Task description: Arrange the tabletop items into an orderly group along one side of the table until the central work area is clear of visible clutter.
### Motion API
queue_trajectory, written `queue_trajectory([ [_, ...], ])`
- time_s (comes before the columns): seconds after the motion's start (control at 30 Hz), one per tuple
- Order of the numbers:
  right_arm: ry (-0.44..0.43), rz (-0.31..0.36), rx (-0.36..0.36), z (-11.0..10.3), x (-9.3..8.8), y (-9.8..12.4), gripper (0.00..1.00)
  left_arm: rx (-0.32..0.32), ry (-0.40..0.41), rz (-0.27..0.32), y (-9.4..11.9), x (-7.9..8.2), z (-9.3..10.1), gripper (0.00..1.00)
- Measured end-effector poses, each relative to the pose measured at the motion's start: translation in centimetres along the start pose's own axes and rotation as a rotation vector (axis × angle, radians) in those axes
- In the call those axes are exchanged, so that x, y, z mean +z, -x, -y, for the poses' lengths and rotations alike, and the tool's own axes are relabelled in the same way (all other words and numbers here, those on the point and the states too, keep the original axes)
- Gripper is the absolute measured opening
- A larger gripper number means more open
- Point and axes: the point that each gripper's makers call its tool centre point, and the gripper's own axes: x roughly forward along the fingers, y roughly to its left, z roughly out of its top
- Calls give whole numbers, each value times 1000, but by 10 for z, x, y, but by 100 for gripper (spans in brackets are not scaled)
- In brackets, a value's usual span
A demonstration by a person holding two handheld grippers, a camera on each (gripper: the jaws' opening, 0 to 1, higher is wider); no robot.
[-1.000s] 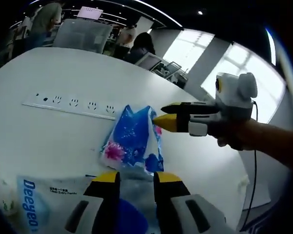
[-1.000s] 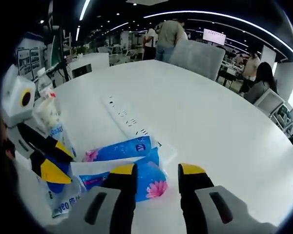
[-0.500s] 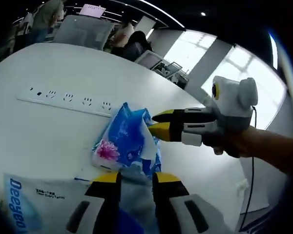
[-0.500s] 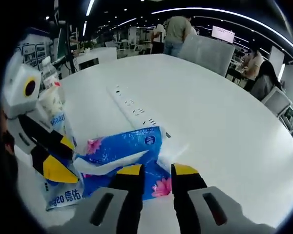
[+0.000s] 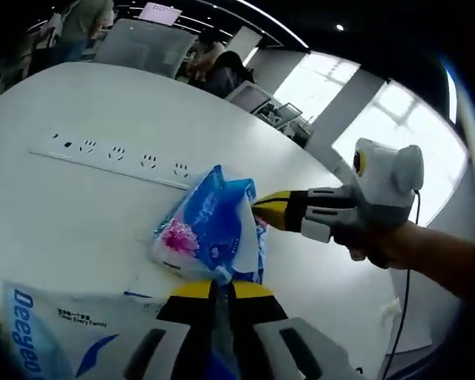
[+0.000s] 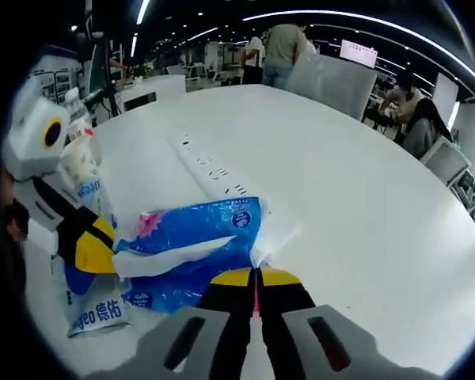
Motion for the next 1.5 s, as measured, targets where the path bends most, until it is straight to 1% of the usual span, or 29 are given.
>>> queue_trajectory([
  [0.17,15,10,-14,1,5,8,0,4,-28,12,5,3,2,2],
  [0.27,22,24,-25,2,10,17,0,-8,-23,19,8,6,5,1],
  [0.33,27,31,-36,5,12,20,0,-18,-31,38,11,10,9,1],
  [0.4,31,42,-51,7,16,28,0,-24,-48,52,15,15,12,1],
  [0.47,31,49,-61,8,20,34,0,-31,-45,61,18,18,16,1],
  [0.6,39,57,-74,9,24,46,0,-41,-58,68,24,21,22,1],
  [0.67,41,58,-83,8,27,57,0,-47,-63,72,28,23,26,0],
  [0.8,39,62,-100,9,24,68,0,-59,-96,73,34,23,34,0],
  [0.93,31,65,-114,6,21,81,0,-68,-126,68,40,21,41,0],
  [0.97,28,68,-122,2,20,88,0,-69,-133,66,42,21,42,0],
  [1.07,25,72,-136,-1,16,95,0,-74,-154,56,45,18,45,0],
  [1.17,9,79,-152,-7,13,107,0,-78,-168,44,48,15,48,0],
  [1.3,-28,80,-174,-14,0,120,0,-88,-201,27,53,8,54,0],
  [1.37,-62,87,-182,-15,-7,127,0,-94,-218,19,55,3,57,0],
  [1.5,-80,94,-203,-23,-19,140,0,-105,-253,8,58,-5,63,0],
])
